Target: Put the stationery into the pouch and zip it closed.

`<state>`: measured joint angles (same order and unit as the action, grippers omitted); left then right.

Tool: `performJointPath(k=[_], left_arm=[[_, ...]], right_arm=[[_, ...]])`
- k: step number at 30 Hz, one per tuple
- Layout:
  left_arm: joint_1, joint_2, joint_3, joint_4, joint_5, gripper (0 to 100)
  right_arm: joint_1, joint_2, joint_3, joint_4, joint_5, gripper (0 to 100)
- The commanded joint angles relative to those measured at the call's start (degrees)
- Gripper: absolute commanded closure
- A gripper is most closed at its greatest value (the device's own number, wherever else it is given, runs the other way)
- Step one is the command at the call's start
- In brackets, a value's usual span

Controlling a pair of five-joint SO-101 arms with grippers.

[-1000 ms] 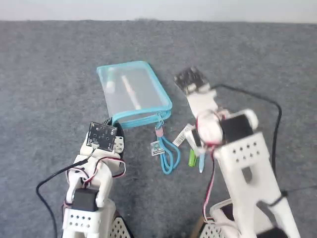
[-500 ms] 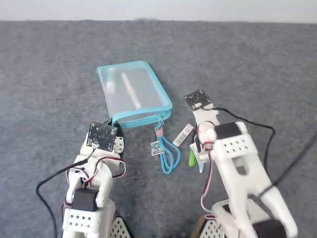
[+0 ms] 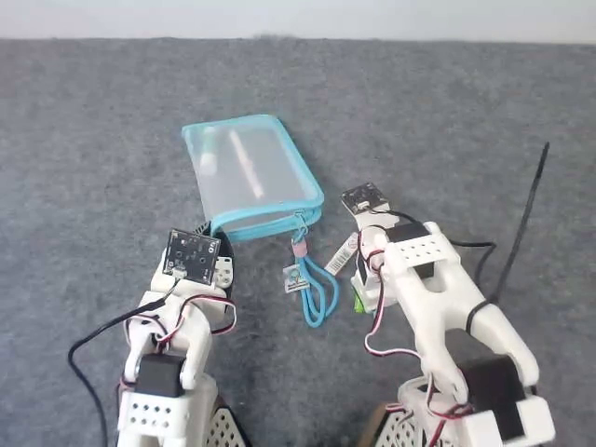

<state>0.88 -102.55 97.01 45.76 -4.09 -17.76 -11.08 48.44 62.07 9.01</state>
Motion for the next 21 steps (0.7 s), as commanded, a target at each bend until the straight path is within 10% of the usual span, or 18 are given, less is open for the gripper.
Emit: performJointPath(k=[1,14,21], left_arm=[[0.09,-0.53,-0.4,0.18,-0.44,99],[0.09,-0.53,-0.4,0.18,-0.44,99],[0.09,-0.53,-0.4,0.18,-0.44,99]], right_arm=[[0.75,1.71,-0.18,-0.75,-0.62,79.2],[1.27,5.58,-0.18,-2.07,-0.53,80.3],[7.69,1.54,-0.18,-1.89,0.0,99.5]])
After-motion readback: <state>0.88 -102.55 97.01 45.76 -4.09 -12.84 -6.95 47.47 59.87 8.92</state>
